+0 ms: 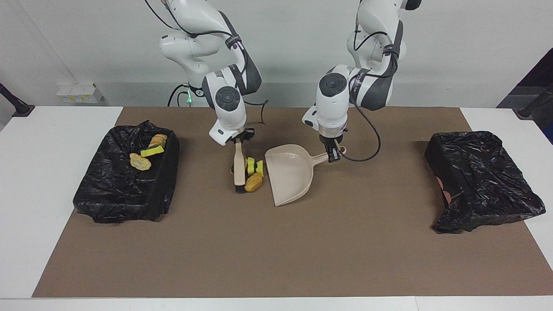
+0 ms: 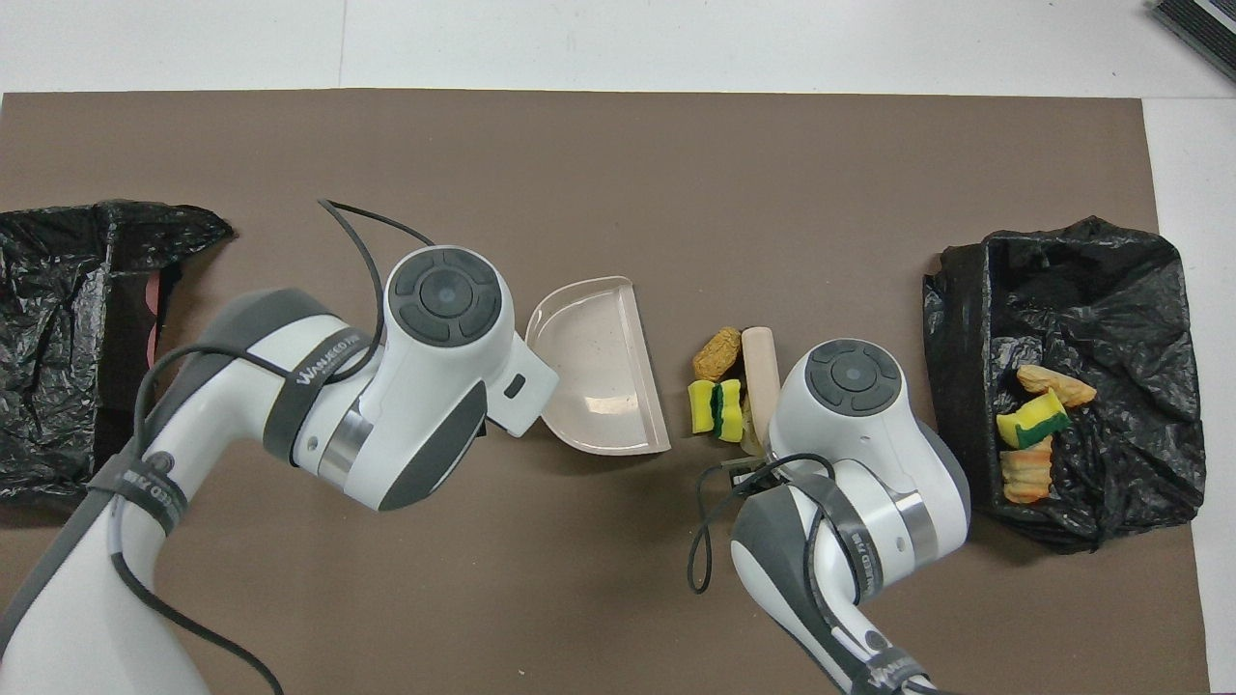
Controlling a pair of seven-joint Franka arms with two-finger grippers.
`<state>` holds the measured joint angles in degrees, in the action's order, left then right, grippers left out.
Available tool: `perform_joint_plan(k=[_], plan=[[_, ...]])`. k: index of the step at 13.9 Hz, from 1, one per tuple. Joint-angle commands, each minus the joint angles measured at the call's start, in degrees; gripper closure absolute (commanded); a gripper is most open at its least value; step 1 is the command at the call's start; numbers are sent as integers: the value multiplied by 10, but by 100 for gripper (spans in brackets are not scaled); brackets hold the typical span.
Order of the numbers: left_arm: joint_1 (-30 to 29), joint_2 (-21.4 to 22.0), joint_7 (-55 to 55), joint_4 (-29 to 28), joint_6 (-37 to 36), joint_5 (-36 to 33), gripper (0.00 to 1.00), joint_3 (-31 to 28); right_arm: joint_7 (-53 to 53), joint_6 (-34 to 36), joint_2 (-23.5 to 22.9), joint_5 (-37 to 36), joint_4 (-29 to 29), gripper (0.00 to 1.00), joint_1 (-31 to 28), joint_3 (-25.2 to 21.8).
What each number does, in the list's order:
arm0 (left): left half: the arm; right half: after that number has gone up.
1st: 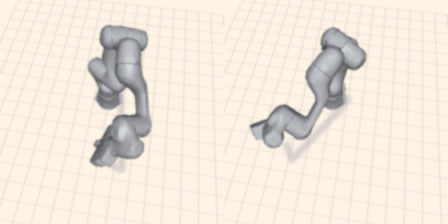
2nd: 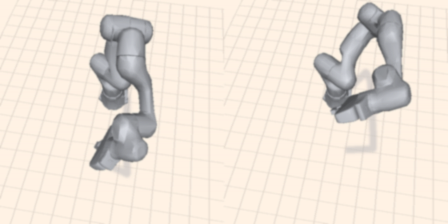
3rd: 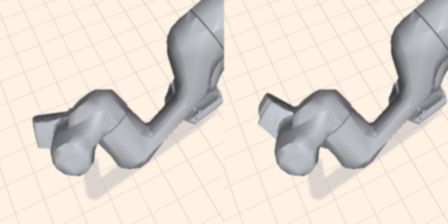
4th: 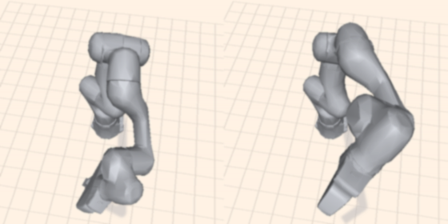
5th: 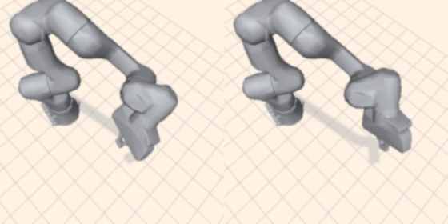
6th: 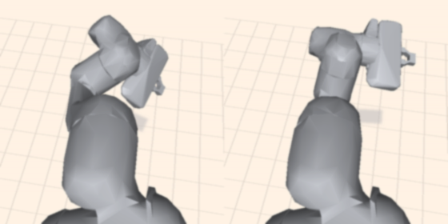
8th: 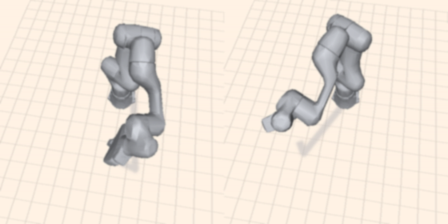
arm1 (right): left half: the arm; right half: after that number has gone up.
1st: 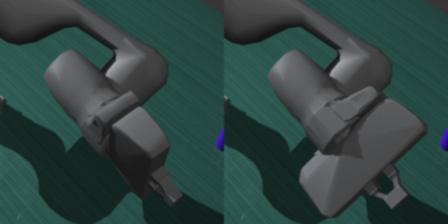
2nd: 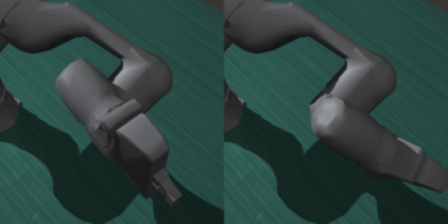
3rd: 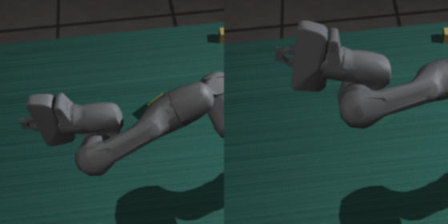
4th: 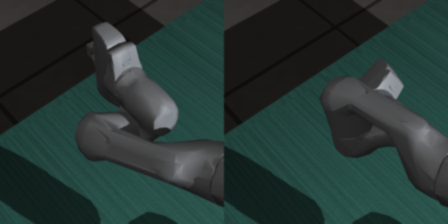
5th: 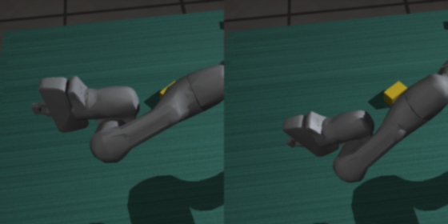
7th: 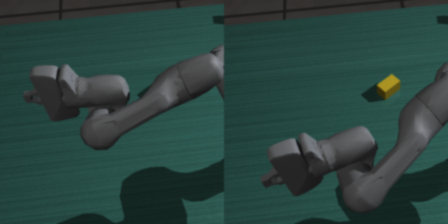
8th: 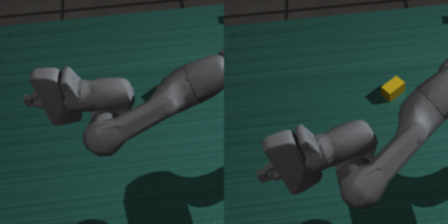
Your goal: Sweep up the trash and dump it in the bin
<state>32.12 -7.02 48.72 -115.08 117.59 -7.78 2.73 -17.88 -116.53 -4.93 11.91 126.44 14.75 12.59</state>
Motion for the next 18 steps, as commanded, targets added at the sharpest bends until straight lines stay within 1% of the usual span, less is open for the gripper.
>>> perform_joint_plan(k=[1,2,4,6,8,9,10,11,13,15,17,18], plan=[[19,22,2,-51,49,-11,100,-6,21,-31,-20,91,-16,100,0,2],[19,22,2,-51,57,-11,100,-6,30,-32,-23,122,-25,100,8,2],[26,22,-1,-52,71,-11,100,-5,26,-7,-16,134,-50,100,15,2],[28,25,-3,-62,91,-8,100,-5,22,69,8,133,-84,100,2,-5],[23,24,2,-64,97,-4,100,-5,10,148,40,120,-113,100,-23,-6],[12,20,3,-61,101,6,100,-4,11,183,51,86,-122,100,-34,-7],[-2,16,6,-59,109,27,100,-4,15,198,55,30,-124,100,-35,-4],[-9,11,15,-57,117,42,100,-5,18,198,62,-21,-117,100,-33,-2],[-35,1,53,-45,120,76,100,-5,13,226,67,-78,-116,100,-28,-1],[-54,-4,110,-35,118,120,100,-6,-21,234,72,-80,-115,100,-11,0],[-93,2,157,-26,108,141,100,-5,-63,229,78,-47,-108,100,-6,8],[-106,2,178,-6,86,148,100,-5,-62,227,90,-32,-93,100,-2,11]])
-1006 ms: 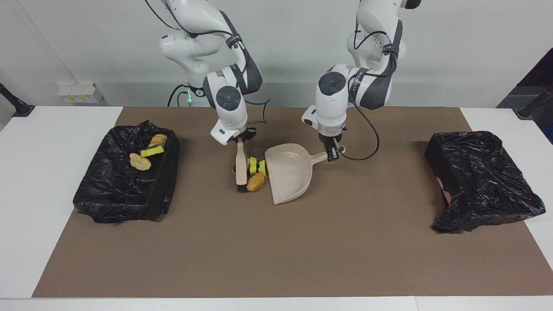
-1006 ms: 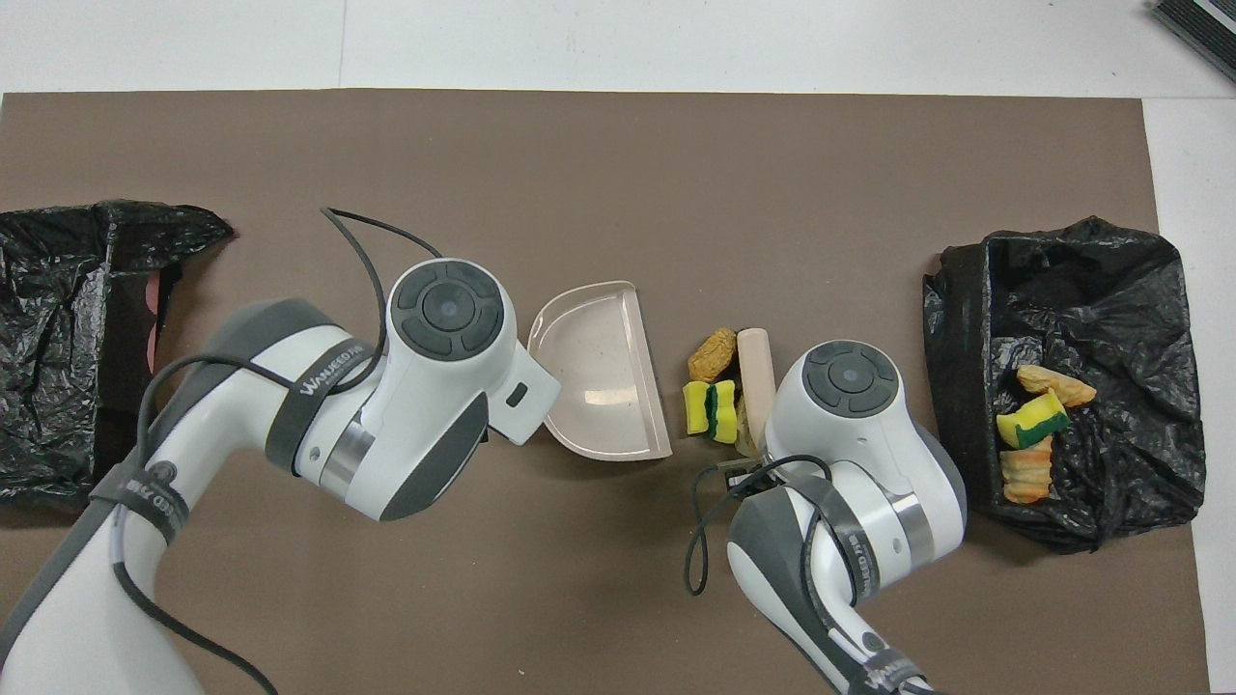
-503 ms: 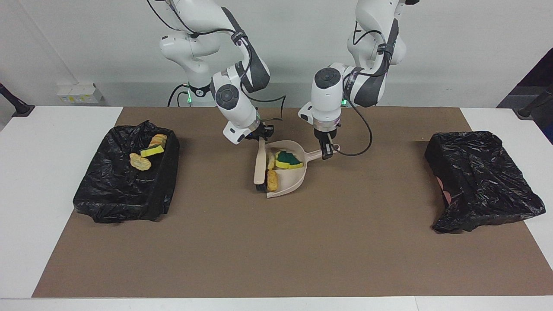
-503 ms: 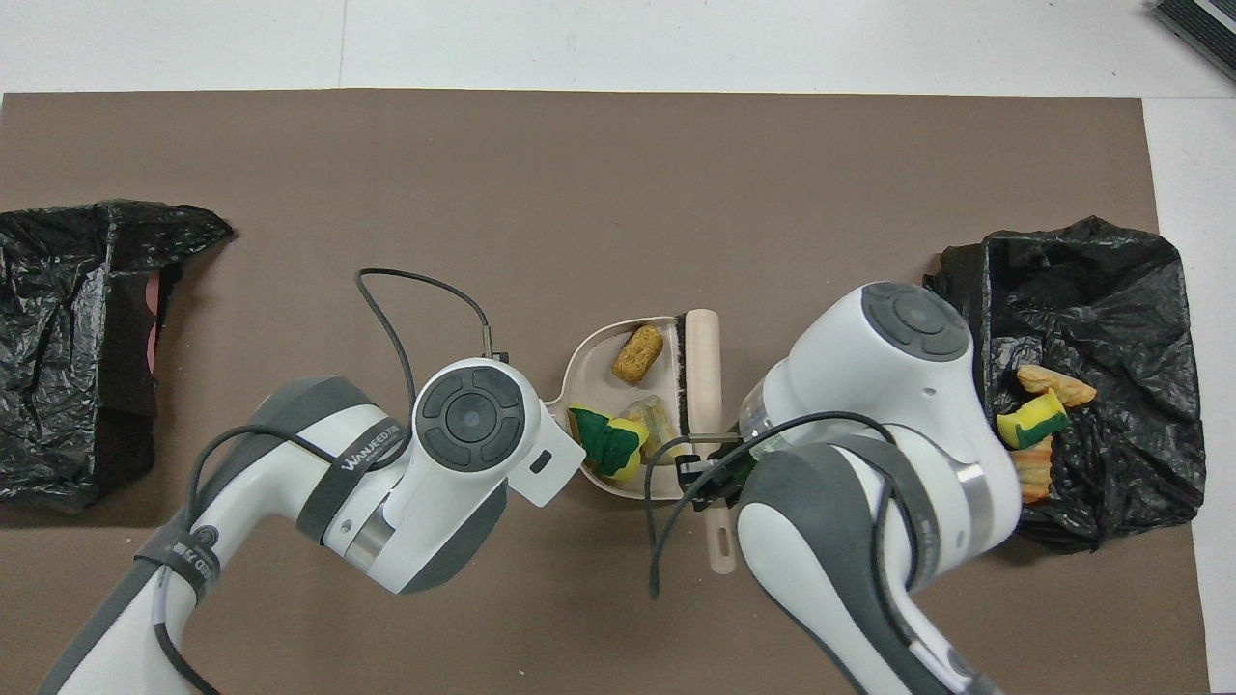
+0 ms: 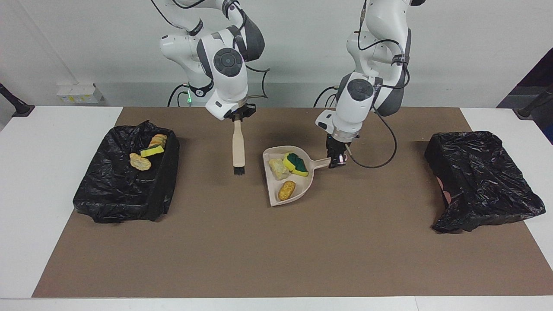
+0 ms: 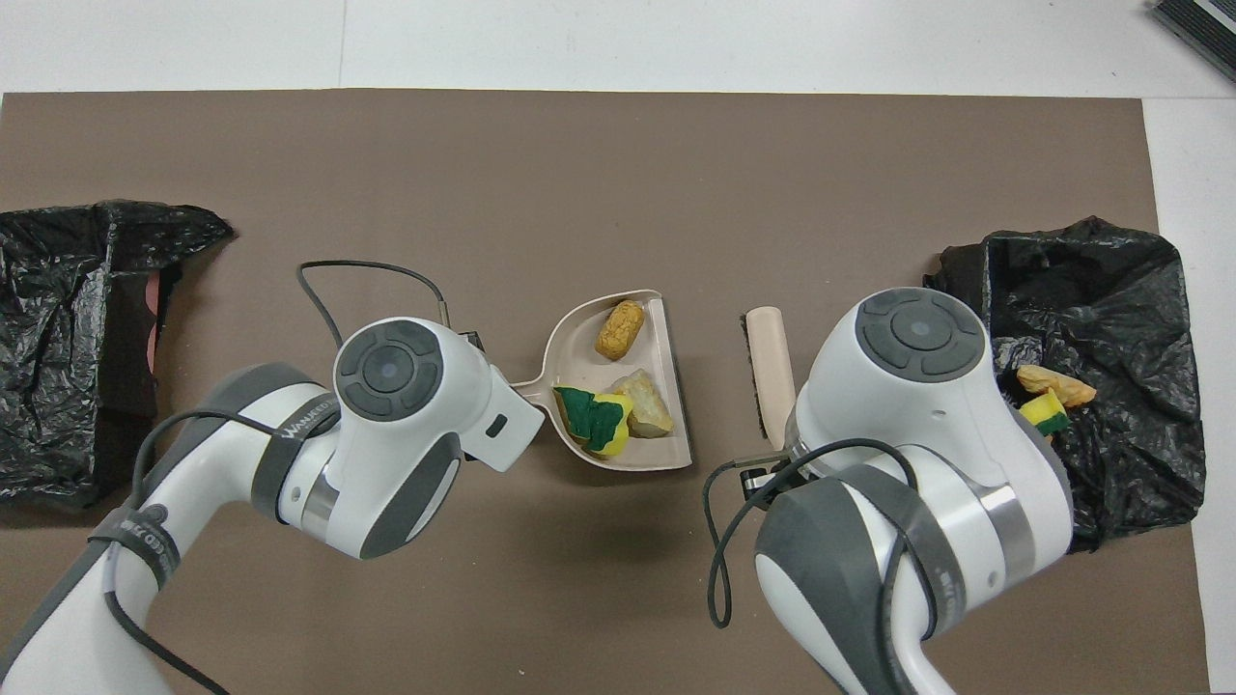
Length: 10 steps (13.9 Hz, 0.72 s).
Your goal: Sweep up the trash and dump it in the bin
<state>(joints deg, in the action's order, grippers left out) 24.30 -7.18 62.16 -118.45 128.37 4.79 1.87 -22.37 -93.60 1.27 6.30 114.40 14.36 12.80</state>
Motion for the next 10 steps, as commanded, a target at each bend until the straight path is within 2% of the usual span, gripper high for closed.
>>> perform_joint_plan(k=[1,4,7,10], plan=[[-41,2,58,44,-49,27,100,2,-21,-5,35,42,47,100,11,10],[-75,2,82,92,-101,31,100,-3,-67,-65,26,83,77,100,64,10],[-133,-4,129,159,-182,36,100,-3,-139,-136,-12,104,79,100,136,10],[-202,-4,188,186,-211,38,100,-3,-168,-193,-56,104,84,100,184,9]])
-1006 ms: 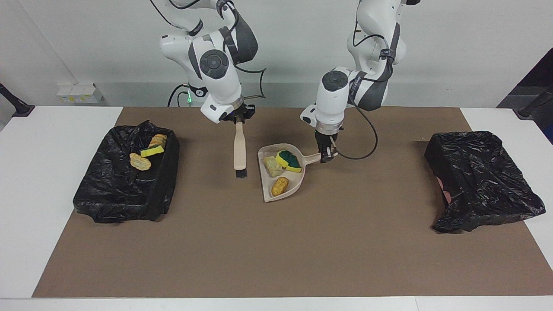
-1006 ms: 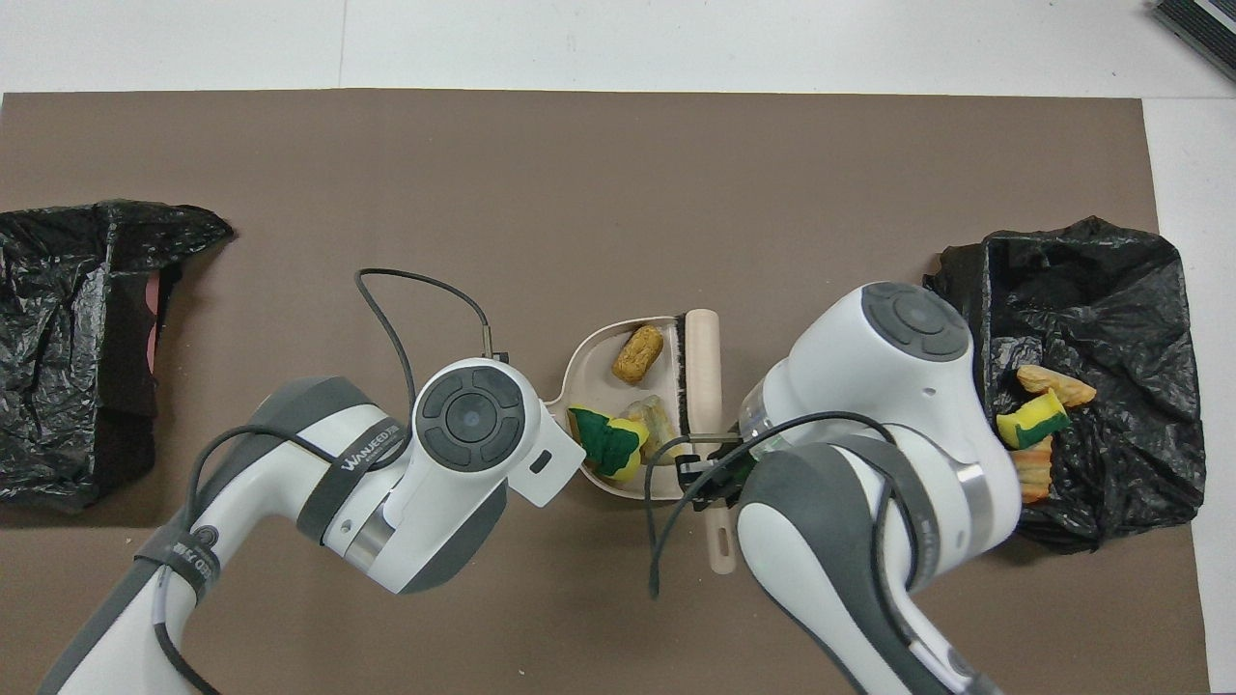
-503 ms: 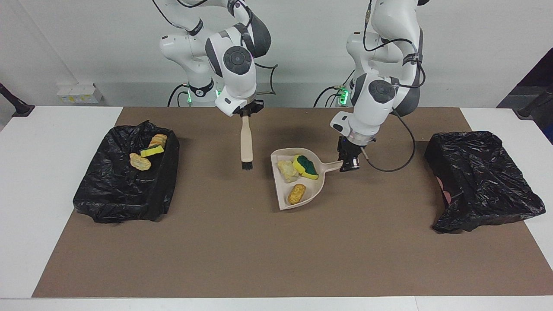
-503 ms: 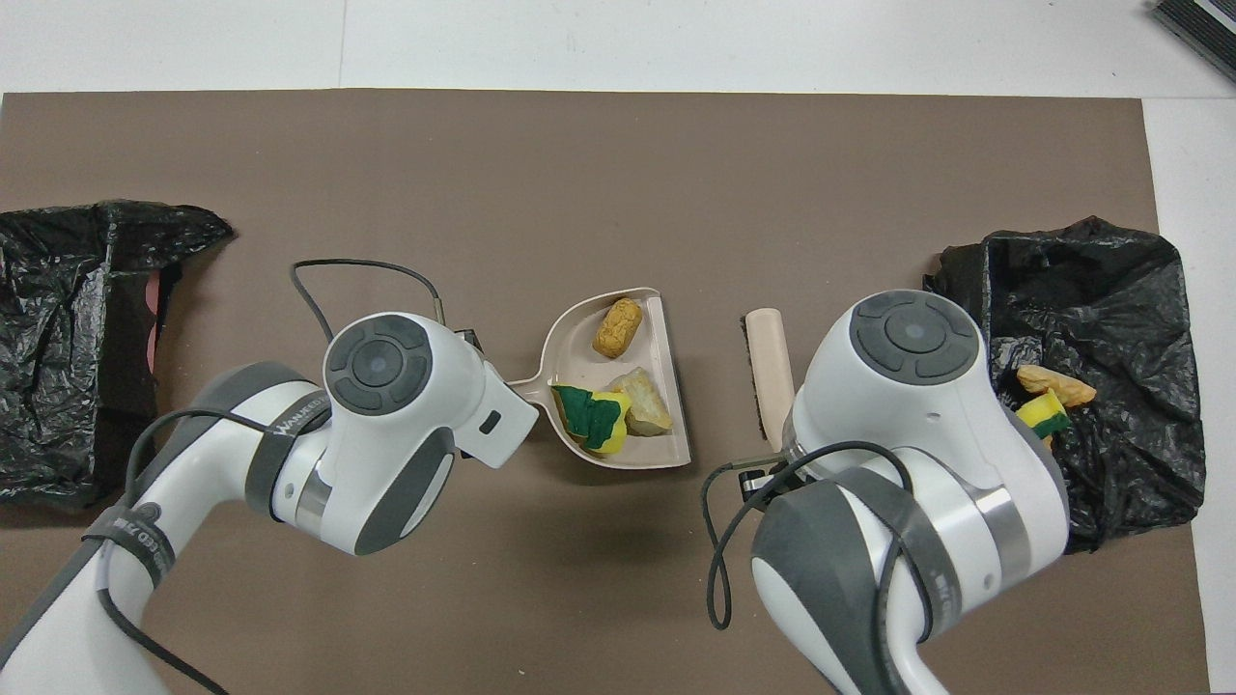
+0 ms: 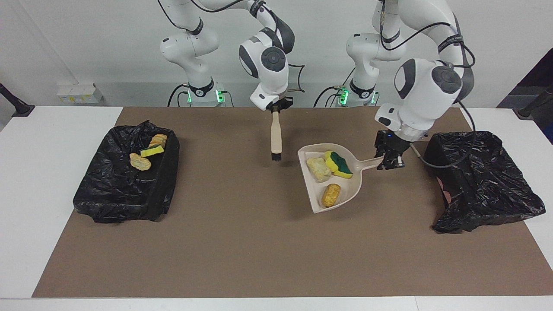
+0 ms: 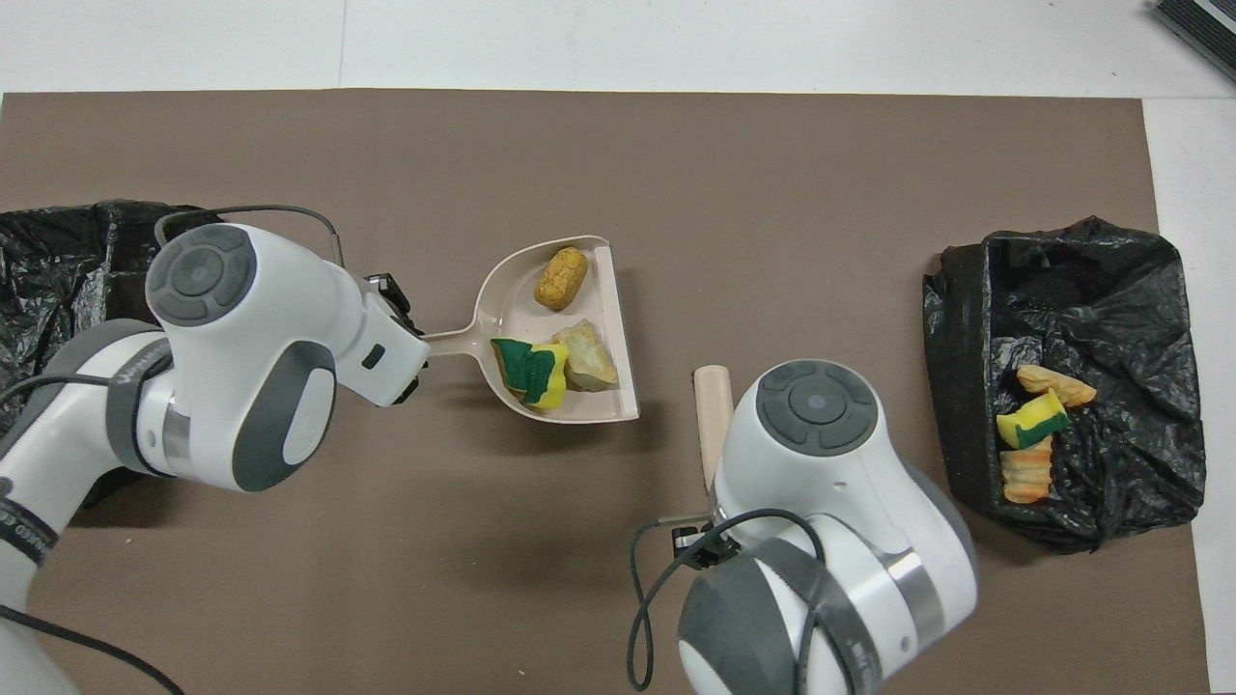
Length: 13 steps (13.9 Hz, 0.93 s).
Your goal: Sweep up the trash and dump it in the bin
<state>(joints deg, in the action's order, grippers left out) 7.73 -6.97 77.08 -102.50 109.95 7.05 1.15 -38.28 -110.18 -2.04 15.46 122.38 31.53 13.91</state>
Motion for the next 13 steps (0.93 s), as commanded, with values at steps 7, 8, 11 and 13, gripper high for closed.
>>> perform_joint_plan(k=[7,8,11,13], plan=[[-204,-42,190,98,-106,17,100,6,5,-45,-27,12,32,76,3,-3],[-225,-41,219,99,-112,16,100,5,6,-45,-27,12,30,28,2,-3],[-305,-38,271,100,-130,10,100,1,39,-43,-27,-1,22,0,-1,-7],[-355,-40,326,115,-129,9,100,0,39,-43,-25,-24,-2,0,-41,-8]])
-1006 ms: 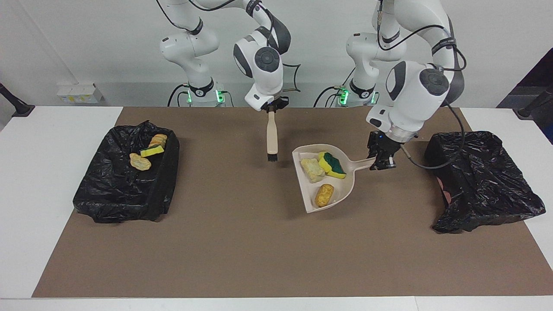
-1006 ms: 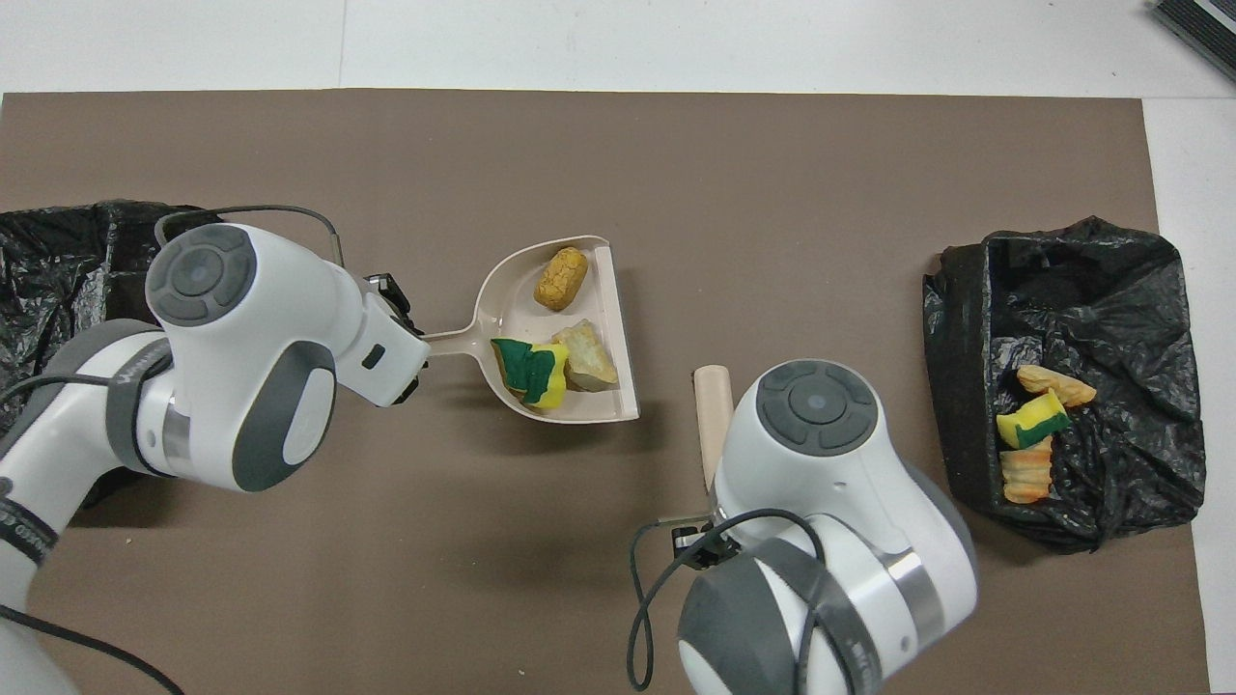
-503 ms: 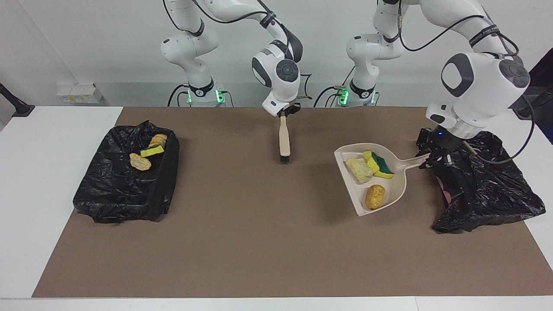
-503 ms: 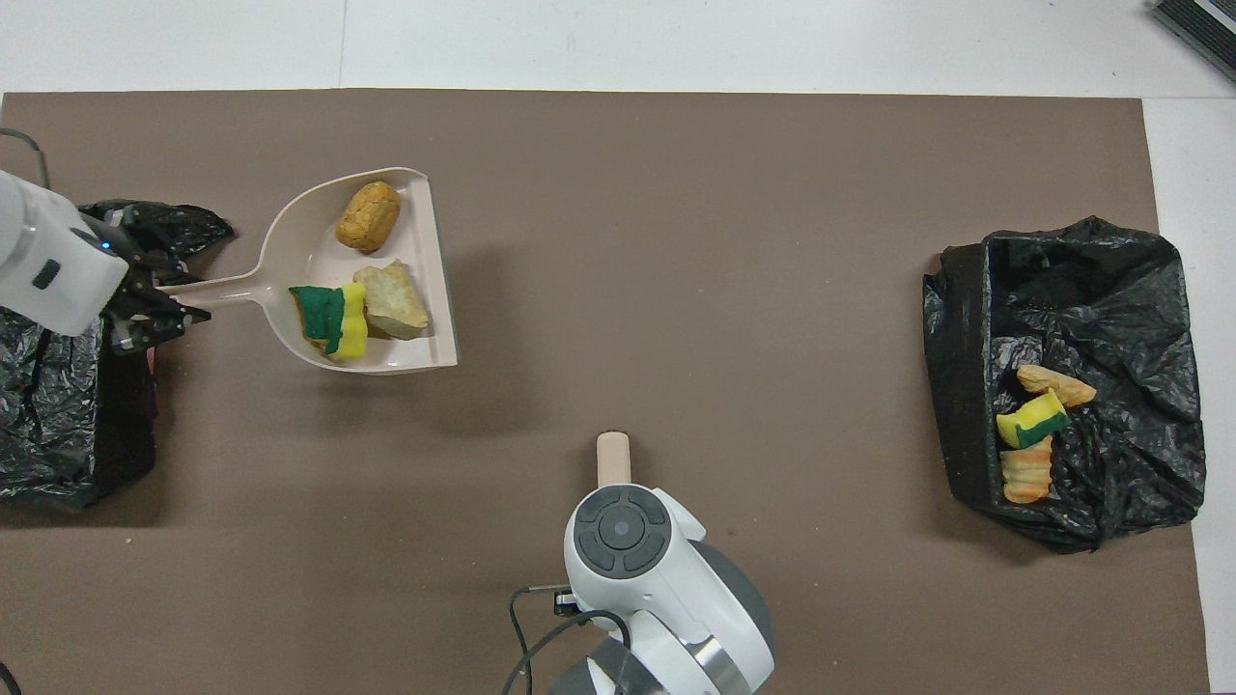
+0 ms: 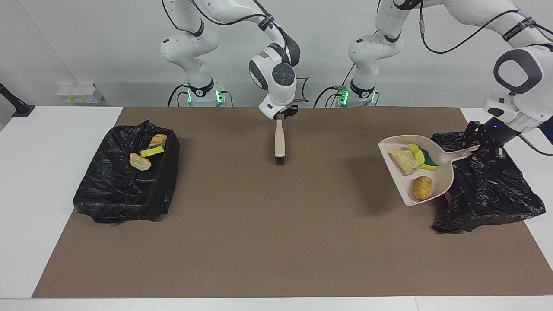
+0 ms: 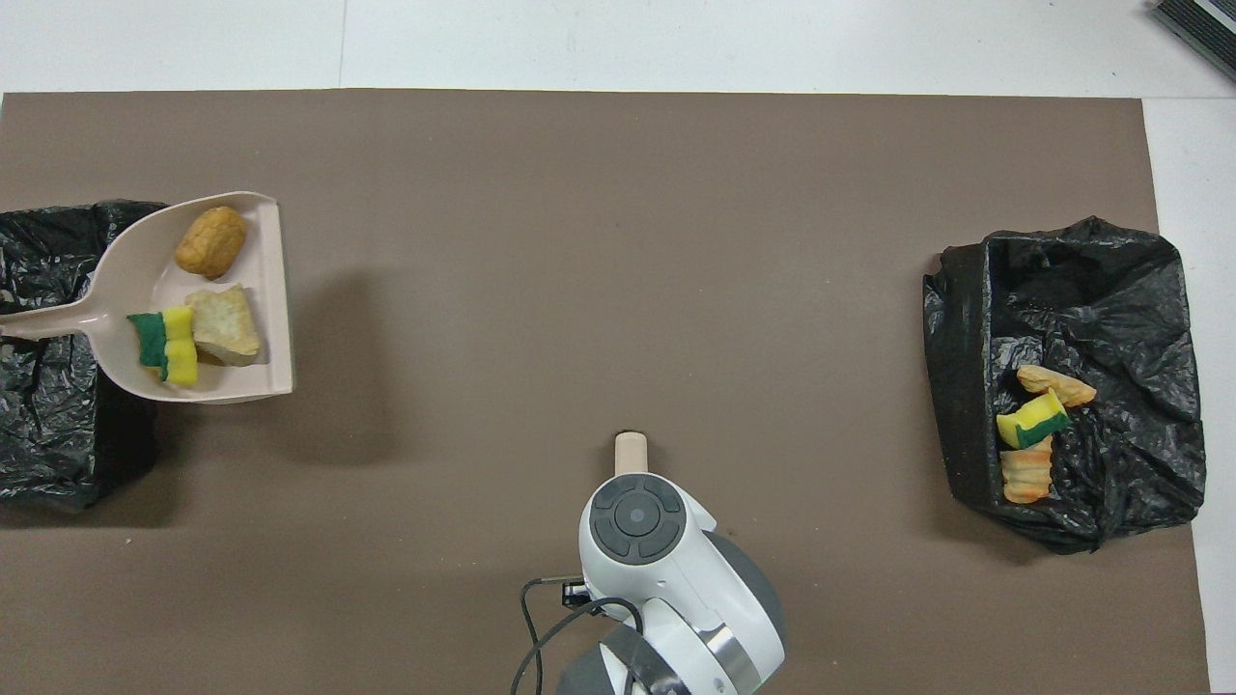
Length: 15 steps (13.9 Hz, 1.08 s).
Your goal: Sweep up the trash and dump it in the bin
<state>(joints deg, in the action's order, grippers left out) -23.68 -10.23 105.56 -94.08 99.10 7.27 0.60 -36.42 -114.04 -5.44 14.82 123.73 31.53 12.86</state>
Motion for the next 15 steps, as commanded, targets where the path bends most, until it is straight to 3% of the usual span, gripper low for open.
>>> perform_joint_plan(k=[1,6,9,12,15], plan=[[-55,-11,45,45,-22,0,100,5,21,-4,10,-32,-30,0,-69,2],[-80,-61,47,133,13,-122,100,8,19,0,16,-103,-88,0,-166,2],[-73,-63,46,132,81,-225,100,9,24,19,18,-138,-139,0,-203,0],[-59,-55,44,113,127,-318,100,9,35,24,39,-174,-152,0,-197,-50],[-23,-49,40,104,124,-419,100,10,123,64,70,-171,-180,0,-195,-131]])
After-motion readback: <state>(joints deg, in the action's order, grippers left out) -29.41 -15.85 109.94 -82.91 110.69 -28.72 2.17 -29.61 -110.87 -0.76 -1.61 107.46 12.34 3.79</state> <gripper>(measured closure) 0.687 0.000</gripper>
